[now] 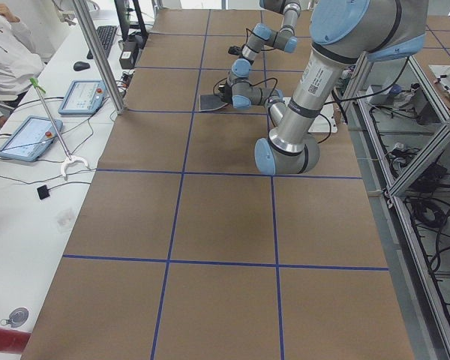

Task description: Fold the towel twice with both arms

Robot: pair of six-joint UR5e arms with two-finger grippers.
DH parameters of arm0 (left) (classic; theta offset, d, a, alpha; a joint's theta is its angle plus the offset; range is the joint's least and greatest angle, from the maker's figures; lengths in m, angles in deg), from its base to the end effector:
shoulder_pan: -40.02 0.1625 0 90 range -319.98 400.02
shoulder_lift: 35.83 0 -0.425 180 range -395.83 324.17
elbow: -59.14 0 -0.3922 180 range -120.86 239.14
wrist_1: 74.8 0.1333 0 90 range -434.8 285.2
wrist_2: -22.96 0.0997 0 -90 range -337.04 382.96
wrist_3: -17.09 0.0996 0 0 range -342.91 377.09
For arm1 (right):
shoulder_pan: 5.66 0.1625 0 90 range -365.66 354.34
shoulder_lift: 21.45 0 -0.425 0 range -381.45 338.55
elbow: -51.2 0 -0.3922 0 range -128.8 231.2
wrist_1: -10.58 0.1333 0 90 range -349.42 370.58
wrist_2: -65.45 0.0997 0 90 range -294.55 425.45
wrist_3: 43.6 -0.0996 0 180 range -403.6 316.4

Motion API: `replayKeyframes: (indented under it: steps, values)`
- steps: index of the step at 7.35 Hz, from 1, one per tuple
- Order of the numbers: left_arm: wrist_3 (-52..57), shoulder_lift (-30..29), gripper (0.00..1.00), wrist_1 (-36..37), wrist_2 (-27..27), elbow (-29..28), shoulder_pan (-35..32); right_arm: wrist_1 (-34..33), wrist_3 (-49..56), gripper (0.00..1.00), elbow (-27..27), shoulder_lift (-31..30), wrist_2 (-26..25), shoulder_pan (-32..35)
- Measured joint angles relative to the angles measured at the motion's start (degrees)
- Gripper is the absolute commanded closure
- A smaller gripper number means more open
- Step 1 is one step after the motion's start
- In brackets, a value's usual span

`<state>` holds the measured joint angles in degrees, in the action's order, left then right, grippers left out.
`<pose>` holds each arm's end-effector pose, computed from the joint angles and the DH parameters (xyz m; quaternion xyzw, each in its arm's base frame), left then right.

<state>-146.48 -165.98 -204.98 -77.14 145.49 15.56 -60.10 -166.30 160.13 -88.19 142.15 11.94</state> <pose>0.5962 -0.3985 0.1796 -0.3196 0.5333 -0.5540 0.5536 -0.5163 -0.3277 0.2482 0.0319 -0.5166 0.4164 0.7475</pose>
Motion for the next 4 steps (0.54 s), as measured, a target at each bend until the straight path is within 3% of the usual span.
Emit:
replayKeyframes:
  steps: [4]
  values:
    - [0.93,0.02,1.0,0.56,-0.25,-0.12,-2.09,-0.04,0.27,1.0,0.84,0.3,0.25,0.62]
